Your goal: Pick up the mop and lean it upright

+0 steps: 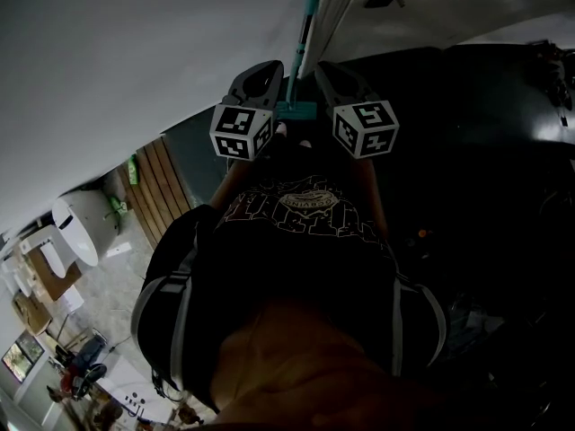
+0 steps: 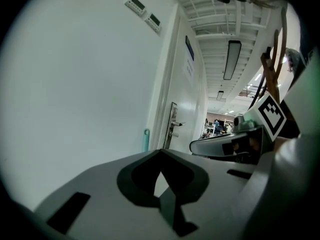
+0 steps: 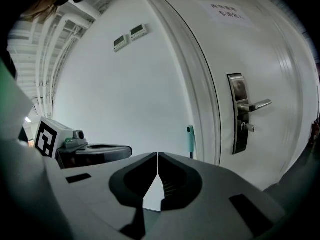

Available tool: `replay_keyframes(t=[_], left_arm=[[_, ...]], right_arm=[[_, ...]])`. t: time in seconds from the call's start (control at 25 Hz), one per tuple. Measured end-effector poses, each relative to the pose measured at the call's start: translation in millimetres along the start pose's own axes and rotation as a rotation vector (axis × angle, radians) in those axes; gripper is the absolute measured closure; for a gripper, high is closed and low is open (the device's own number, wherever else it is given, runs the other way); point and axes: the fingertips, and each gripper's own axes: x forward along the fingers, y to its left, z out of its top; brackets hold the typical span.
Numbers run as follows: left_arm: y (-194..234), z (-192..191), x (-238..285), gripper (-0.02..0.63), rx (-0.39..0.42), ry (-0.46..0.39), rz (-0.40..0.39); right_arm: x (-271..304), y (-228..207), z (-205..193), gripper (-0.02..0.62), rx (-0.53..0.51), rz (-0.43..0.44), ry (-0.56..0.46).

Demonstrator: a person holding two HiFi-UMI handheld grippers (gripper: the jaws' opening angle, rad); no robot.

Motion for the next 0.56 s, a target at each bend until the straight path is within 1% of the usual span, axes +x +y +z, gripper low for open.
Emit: replay_keyframes(t=[0.56], left_arm=[[-1.6, 1.7, 1.0, 0.558, 0.011, 0.000, 0.005]], right_arm=[[-0.8, -0.7, 2.7, 0.575, 0.010, 0.007, -0.013]])
